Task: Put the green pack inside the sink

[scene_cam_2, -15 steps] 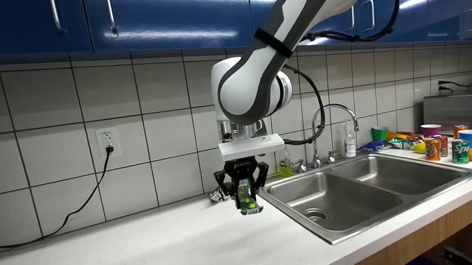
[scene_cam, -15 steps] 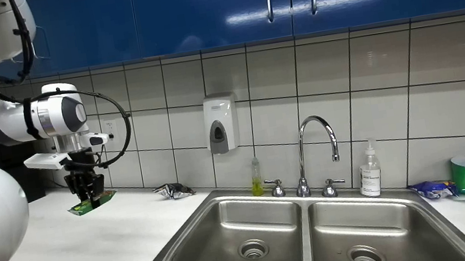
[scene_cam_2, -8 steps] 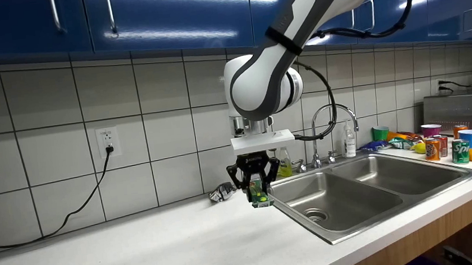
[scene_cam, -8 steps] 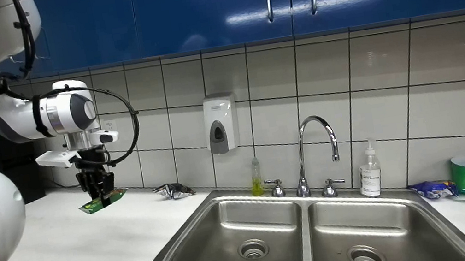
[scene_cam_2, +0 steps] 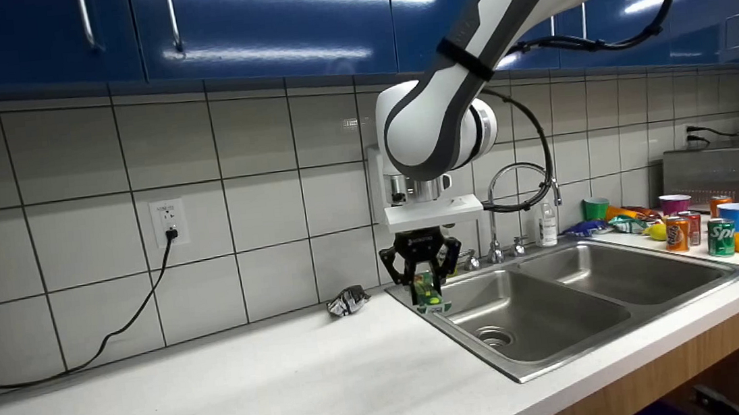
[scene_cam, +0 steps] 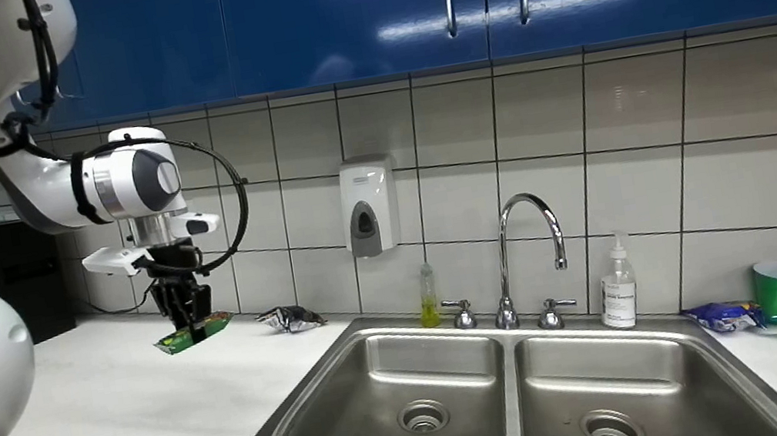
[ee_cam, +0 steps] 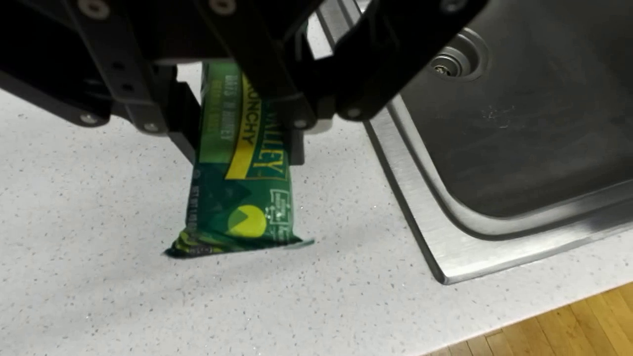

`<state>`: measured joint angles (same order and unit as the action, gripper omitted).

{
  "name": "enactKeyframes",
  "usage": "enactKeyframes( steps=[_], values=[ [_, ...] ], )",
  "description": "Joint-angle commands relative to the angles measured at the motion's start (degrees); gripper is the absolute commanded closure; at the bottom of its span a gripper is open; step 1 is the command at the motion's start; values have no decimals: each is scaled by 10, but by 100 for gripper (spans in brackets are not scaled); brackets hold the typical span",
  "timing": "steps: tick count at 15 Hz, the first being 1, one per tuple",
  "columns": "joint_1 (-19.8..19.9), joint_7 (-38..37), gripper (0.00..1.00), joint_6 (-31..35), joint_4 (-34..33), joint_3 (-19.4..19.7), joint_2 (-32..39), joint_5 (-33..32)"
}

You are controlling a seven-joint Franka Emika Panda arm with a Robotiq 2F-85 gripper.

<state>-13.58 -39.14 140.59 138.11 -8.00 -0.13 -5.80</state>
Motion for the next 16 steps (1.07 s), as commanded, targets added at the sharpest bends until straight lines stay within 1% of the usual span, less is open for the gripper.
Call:
enactKeyframes(
  steps=[1, 11, 16],
  values=[
    [23, -9, 83, -3, 30, -2, -41, -2],
    [76, -14, 83, 2, 77, 14, -92, -5],
    [104, -11, 83, 7, 93, 25, -106, -2]
  ],
)
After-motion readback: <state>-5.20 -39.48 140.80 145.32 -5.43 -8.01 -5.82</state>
